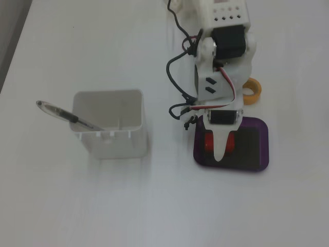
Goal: Remove the cube from the box.
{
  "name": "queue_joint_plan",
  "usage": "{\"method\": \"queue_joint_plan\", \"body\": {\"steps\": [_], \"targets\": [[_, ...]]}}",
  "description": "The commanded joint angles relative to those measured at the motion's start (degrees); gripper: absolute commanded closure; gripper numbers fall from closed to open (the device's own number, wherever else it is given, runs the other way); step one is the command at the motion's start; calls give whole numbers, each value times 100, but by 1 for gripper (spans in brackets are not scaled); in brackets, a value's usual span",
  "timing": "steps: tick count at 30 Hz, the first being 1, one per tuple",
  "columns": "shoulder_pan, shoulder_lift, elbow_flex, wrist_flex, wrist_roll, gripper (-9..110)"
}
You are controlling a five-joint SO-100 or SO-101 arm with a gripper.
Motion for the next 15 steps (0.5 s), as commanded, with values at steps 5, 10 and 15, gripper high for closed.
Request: {"method": "queue_joint_plan", "body": {"steps": [5, 10, 15], "targets": [[79, 105, -167, -35, -26, 78], [53, 97, -149, -44, -97, 89], [44, 97, -193, -44, -299, 102]]}}
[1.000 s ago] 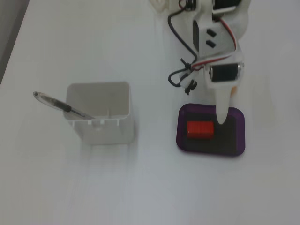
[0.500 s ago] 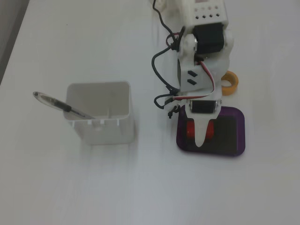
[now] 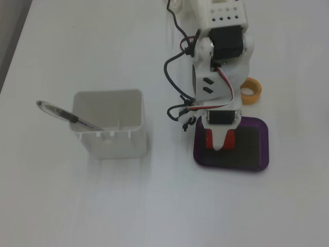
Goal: Remove the cube from the box.
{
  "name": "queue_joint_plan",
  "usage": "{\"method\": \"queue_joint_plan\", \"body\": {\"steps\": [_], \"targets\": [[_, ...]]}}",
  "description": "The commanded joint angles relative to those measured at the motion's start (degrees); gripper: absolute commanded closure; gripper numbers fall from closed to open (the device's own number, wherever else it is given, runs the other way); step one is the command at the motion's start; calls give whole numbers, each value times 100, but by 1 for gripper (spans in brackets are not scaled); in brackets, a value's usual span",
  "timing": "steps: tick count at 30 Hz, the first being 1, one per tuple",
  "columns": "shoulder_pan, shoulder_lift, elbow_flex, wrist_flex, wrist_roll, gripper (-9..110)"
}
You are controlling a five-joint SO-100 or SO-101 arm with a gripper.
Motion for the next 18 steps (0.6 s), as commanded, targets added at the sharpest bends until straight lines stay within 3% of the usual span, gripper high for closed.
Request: {"method": "queue_joint_plan", "body": {"steps": [1, 8, 18], "targets": [[18, 97, -211, -44, -35, 102], [-70, 316, -404, 105, -35, 102], [18, 1846, -1494, 2136, -536, 102]]}}
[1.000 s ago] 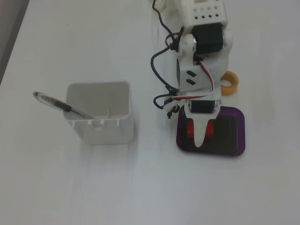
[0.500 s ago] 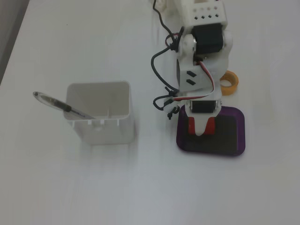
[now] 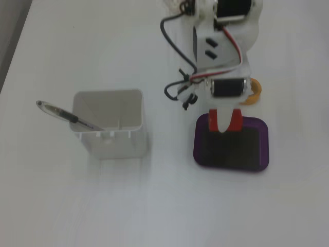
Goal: Remove the cube from the box.
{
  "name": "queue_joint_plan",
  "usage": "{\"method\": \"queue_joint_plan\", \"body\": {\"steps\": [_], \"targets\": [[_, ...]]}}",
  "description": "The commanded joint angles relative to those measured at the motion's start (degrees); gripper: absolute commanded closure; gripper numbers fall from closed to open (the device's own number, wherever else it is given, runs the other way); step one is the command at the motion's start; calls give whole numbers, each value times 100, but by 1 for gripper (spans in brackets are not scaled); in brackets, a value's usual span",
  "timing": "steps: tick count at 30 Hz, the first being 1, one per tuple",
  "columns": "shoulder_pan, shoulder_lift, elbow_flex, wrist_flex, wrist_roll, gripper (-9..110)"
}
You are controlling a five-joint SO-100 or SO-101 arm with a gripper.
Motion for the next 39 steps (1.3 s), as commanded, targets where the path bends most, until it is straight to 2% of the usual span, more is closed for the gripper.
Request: {"method": "queue_joint_plan", "body": {"steps": [1, 6, 18, 22, 31, 39], "targets": [[18, 932, -290, 633, -229, 102], [255, 1187, -255, 1318, -237, 102], [694, 1441, 1731, 984, -668, 102], [633, 2109, 2883, 352, -932, 102], [694, 3331, 5933, -2136, -914, 102], [729, 3366, 6715, -3243, -923, 102]]}}
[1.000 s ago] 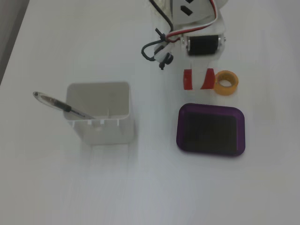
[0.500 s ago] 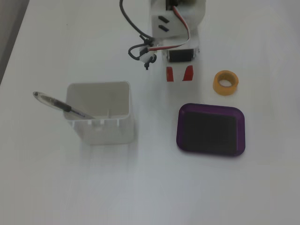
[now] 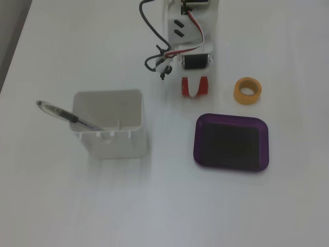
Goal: Remove the cube from the box.
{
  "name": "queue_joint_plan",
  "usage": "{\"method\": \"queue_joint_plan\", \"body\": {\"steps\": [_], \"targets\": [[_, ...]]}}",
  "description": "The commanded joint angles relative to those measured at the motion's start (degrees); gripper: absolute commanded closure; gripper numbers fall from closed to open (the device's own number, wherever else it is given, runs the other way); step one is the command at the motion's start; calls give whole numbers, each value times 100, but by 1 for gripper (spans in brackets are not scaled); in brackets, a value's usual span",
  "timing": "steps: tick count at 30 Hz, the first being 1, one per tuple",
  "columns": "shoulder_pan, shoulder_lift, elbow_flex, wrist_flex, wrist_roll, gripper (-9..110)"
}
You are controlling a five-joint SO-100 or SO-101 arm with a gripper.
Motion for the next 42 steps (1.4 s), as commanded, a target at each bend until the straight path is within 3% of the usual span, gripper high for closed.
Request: {"method": "queue_joint_plan", "body": {"steps": [1, 5, 14, 19, 28, 42], "targets": [[26, 378, -18, -334, -26, 102], [26, 378, -18, -325, -26, 99], [18, 466, -9, -255, -26, 81], [18, 738, -290, 694, 9, 79], [26, 3762, -185, 1222, -202, 79], [940, 8525, 4140, 967, -88, 79]]}}
